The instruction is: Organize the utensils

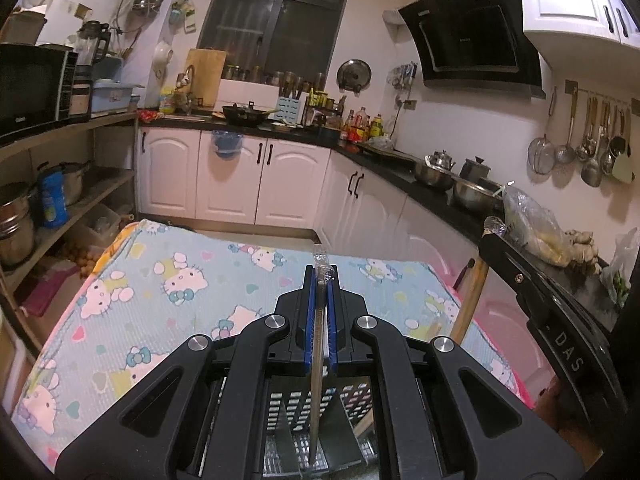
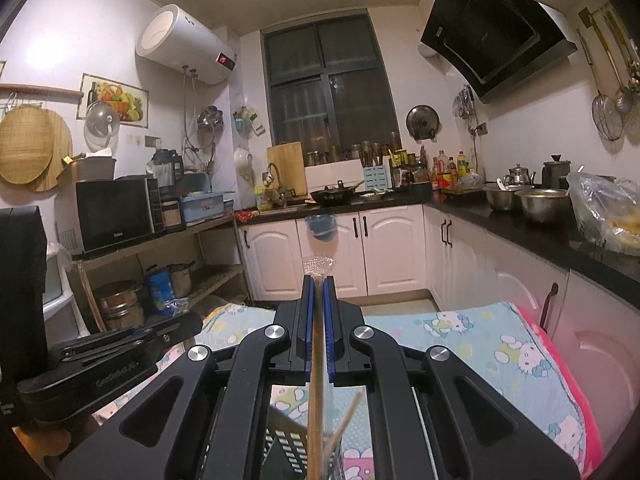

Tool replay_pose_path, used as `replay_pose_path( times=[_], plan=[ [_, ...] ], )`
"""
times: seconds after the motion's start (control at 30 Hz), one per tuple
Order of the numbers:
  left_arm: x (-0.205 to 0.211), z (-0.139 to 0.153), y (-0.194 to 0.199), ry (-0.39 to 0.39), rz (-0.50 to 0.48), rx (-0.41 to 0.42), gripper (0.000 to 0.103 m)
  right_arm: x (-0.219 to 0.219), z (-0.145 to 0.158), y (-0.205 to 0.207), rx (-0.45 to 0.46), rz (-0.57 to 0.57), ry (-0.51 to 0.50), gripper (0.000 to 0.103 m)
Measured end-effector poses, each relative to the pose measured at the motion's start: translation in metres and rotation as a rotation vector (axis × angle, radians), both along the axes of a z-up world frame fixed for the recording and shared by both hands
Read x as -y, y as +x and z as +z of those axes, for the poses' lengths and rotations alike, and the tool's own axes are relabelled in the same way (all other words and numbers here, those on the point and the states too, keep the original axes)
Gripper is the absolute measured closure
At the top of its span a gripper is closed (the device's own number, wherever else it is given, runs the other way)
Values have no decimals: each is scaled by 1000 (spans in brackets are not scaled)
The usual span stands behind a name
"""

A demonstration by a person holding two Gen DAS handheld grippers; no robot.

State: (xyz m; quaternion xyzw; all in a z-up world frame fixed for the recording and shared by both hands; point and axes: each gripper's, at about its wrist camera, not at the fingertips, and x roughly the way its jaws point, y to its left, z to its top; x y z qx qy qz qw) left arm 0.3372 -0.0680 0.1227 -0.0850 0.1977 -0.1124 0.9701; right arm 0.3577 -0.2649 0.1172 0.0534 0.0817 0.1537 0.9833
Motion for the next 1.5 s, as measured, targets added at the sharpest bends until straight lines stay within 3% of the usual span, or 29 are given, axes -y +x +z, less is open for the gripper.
replay_pose_path(
  times=[0.83, 1.0, 1.23, 1.5],
  plan=[
    [-5, -14, -21, 8, -33, -86, 101, 10, -33, -47, -167, 23, -5, 97],
    [-7, -15, -24, 18, -32, -114, 90, 13, -34, -49, -197, 31, -1, 97],
    [-8, -20, -27, 27, -34, -147, 88, 10, -37, -51, -241, 47, -17, 95],
    [-8, -19, -36, 27, -39, -156, 78, 11, -38, -58, -263, 57, -11, 85]
  ],
)
